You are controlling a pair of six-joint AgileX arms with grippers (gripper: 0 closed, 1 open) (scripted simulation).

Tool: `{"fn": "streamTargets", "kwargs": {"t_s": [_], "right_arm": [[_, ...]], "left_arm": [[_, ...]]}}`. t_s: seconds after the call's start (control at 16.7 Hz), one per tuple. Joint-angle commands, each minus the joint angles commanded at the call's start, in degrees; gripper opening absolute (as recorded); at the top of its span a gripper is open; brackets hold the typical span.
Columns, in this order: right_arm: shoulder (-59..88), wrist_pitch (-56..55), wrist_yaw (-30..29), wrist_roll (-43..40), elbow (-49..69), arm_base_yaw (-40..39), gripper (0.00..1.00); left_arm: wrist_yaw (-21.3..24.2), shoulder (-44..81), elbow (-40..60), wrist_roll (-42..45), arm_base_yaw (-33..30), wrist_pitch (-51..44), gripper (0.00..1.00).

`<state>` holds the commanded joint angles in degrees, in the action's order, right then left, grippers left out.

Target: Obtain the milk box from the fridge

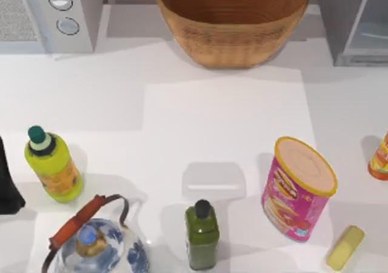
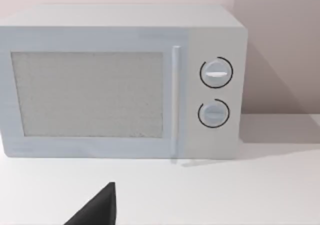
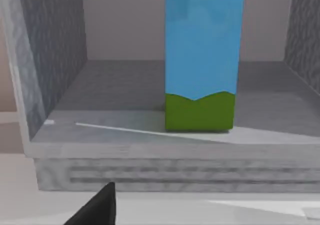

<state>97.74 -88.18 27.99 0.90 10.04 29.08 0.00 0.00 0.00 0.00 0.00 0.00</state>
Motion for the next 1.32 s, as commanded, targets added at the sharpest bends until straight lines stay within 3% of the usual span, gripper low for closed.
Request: {"fn": "streamTargets", "kwargs": {"t_s": [0.24, 0.72, 1.32], "right_arm": [[5.0, -4.5, 1.5, 0.1, 0.5, 1.5, 1.00], [6.0, -3.6, 0.7, 0.0, 2.3, 0.7, 1.00], [21.2, 13.1, -10.0, -0.5, 34.0, -9.2, 1.00]], "left_arm": [[0.0, 0.0, 0.0, 0.0, 0.0, 0.0, 1.00], [0.0, 0.0, 0.0, 0.0, 0.0, 0.0, 1.00], [0.0, 0.0, 0.0, 0.0, 0.0, 0.0, 1.00]]}}
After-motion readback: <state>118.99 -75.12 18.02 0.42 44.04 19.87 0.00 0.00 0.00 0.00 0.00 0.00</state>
